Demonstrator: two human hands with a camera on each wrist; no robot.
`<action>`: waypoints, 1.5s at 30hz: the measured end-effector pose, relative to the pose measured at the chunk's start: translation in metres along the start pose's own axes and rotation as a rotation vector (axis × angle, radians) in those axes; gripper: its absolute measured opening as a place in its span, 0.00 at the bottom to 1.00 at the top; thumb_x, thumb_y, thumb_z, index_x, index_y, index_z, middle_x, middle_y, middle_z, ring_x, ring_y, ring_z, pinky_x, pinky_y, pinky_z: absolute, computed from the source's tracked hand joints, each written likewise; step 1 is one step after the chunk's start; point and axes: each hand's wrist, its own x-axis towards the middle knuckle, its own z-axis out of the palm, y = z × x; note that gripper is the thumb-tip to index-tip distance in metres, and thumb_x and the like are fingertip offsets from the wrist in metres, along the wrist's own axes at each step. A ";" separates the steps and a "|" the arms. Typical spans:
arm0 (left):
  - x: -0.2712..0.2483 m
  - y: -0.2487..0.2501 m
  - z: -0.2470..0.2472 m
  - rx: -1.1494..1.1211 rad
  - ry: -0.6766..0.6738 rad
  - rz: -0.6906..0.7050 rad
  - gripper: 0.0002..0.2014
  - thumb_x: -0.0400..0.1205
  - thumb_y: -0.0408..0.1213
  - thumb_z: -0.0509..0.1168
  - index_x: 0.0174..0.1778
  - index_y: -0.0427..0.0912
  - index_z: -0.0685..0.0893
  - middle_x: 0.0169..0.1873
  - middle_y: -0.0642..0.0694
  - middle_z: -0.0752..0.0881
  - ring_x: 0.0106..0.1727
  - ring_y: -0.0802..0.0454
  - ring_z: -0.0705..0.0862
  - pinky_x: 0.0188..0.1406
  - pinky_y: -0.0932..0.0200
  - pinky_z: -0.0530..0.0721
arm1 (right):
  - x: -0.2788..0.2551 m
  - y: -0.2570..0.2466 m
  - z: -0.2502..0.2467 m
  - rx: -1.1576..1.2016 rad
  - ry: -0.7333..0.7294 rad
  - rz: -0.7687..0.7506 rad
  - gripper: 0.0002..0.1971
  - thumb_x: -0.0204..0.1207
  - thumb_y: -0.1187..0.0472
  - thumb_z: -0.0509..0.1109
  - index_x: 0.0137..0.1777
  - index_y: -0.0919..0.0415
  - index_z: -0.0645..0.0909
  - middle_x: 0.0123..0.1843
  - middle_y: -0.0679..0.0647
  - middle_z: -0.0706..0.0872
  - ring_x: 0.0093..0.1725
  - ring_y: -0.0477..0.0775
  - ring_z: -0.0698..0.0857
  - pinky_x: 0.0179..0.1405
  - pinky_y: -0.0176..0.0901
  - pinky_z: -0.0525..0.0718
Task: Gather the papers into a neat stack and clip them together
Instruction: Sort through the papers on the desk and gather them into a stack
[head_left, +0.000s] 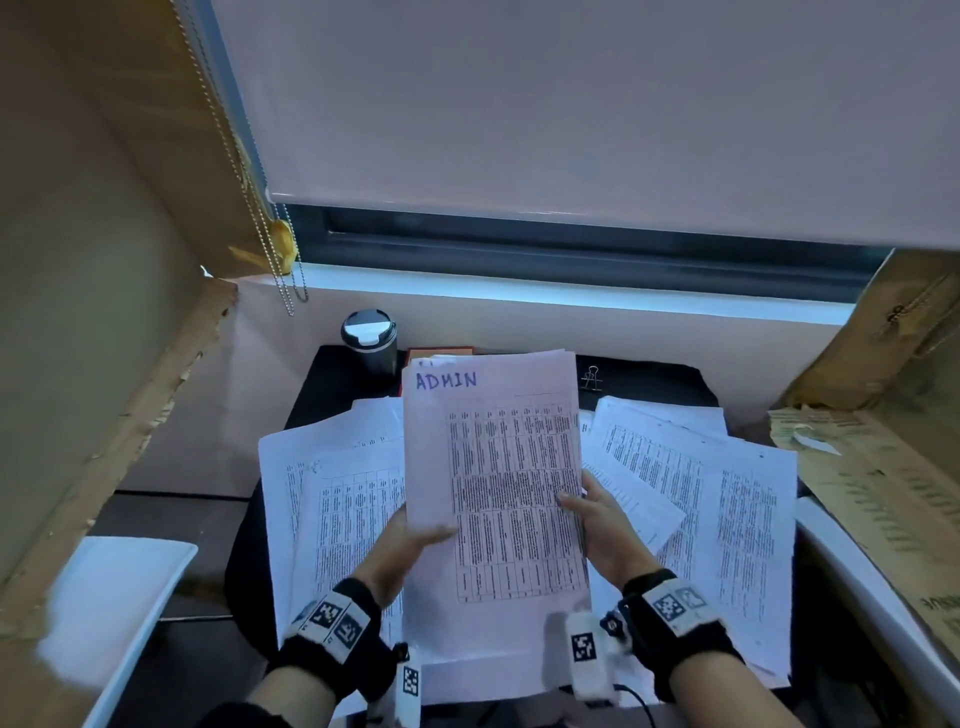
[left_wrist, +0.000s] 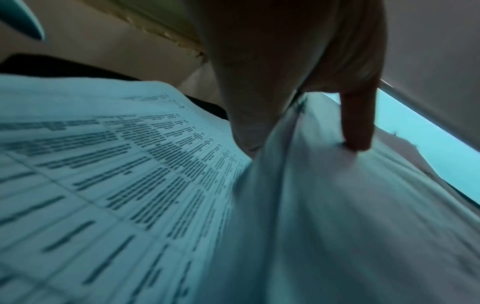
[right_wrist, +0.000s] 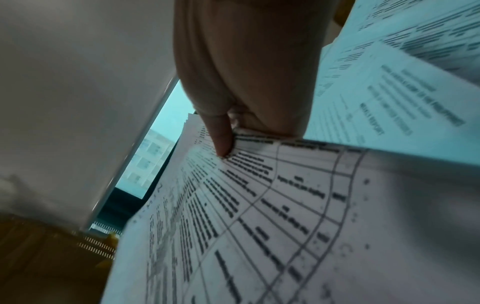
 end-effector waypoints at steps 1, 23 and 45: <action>-0.001 -0.005 -0.001 -0.014 0.020 -0.027 0.20 0.74 0.39 0.76 0.60 0.49 0.79 0.64 0.39 0.84 0.70 0.37 0.80 0.75 0.37 0.72 | 0.000 -0.003 0.003 -0.030 -0.042 -0.002 0.13 0.80 0.68 0.61 0.61 0.56 0.78 0.58 0.61 0.87 0.54 0.61 0.85 0.51 0.53 0.85; -0.005 -0.005 -0.040 -0.113 0.175 0.022 0.15 0.80 0.29 0.69 0.61 0.46 0.80 0.57 0.42 0.88 0.62 0.43 0.83 0.74 0.41 0.71 | 0.050 -0.006 -0.082 -0.871 0.414 -0.045 0.20 0.70 0.65 0.73 0.25 0.57 0.64 0.25 0.53 0.66 0.27 0.50 0.66 0.30 0.41 0.60; 0.021 -0.001 -0.021 -0.174 0.157 0.050 0.16 0.78 0.28 0.69 0.61 0.42 0.78 0.55 0.43 0.86 0.61 0.41 0.80 0.74 0.42 0.68 | -0.004 0.037 -0.148 -0.588 0.887 0.183 0.18 0.63 0.68 0.78 0.51 0.69 0.78 0.46 0.66 0.87 0.40 0.63 0.84 0.40 0.46 0.79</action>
